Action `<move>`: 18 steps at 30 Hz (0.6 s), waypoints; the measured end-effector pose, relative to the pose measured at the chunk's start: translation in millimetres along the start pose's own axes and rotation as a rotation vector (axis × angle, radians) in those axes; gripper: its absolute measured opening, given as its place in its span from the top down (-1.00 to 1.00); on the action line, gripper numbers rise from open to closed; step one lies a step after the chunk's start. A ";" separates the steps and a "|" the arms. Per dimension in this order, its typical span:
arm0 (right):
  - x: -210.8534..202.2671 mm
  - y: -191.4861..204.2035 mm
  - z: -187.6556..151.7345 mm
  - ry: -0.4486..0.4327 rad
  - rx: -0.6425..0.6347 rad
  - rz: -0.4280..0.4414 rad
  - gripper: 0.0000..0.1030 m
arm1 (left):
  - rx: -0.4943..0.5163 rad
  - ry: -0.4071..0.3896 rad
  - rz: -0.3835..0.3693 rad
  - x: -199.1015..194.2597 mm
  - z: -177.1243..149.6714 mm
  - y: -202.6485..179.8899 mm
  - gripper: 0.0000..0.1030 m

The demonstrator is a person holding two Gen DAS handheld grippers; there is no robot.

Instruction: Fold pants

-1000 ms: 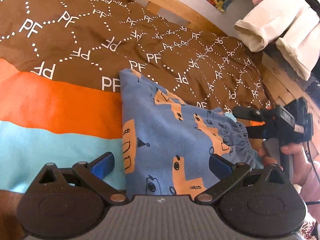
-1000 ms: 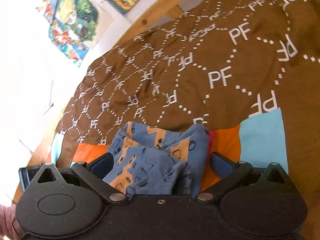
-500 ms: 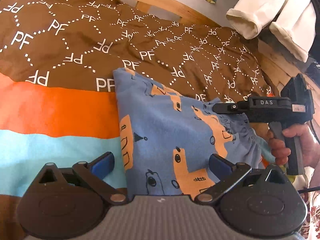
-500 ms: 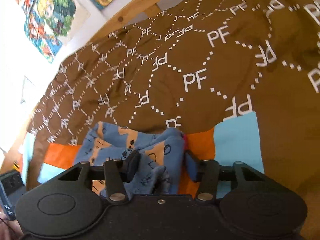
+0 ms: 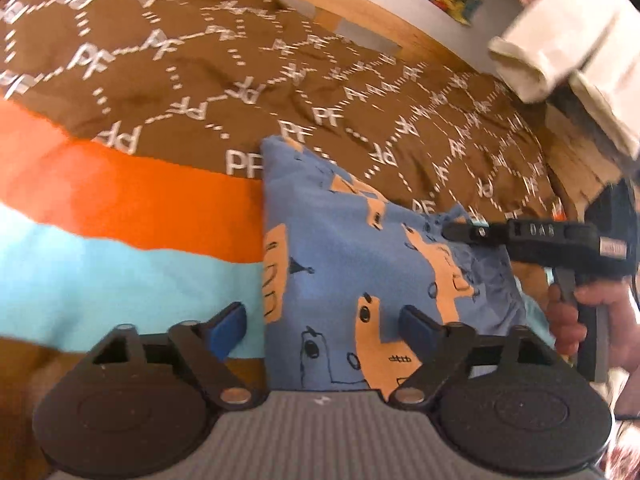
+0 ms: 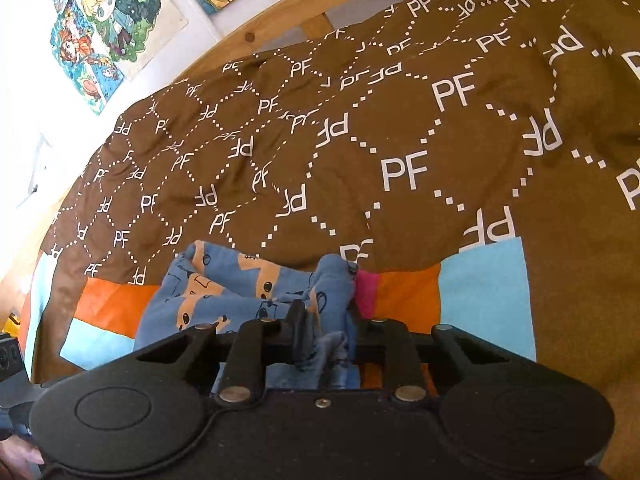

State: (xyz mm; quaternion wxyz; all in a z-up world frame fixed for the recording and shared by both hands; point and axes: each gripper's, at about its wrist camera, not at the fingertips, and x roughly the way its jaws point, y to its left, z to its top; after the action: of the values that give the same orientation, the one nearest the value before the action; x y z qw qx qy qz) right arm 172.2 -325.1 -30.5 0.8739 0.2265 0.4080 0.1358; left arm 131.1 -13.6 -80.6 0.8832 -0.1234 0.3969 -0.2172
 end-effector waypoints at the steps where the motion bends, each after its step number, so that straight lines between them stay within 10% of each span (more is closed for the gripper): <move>1: 0.1 0.3 -0.1 -0.001 0.001 0.000 0.58 | -0.023 -0.003 0.000 -0.7 0.2 3.4 -0.48; 18: -16.9 27.2 -9.1 -0.081 -0.026 -0.066 0.71 | -0.147 0.063 -0.008 -1.6 9.5 12.7 0.60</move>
State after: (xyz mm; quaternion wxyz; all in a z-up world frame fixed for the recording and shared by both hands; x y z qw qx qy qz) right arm 153.1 -306.2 -10.8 0.8967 0.2067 0.3776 0.1030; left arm 140.9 -1.3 -78.3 0.8580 -0.1825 0.4389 -0.1947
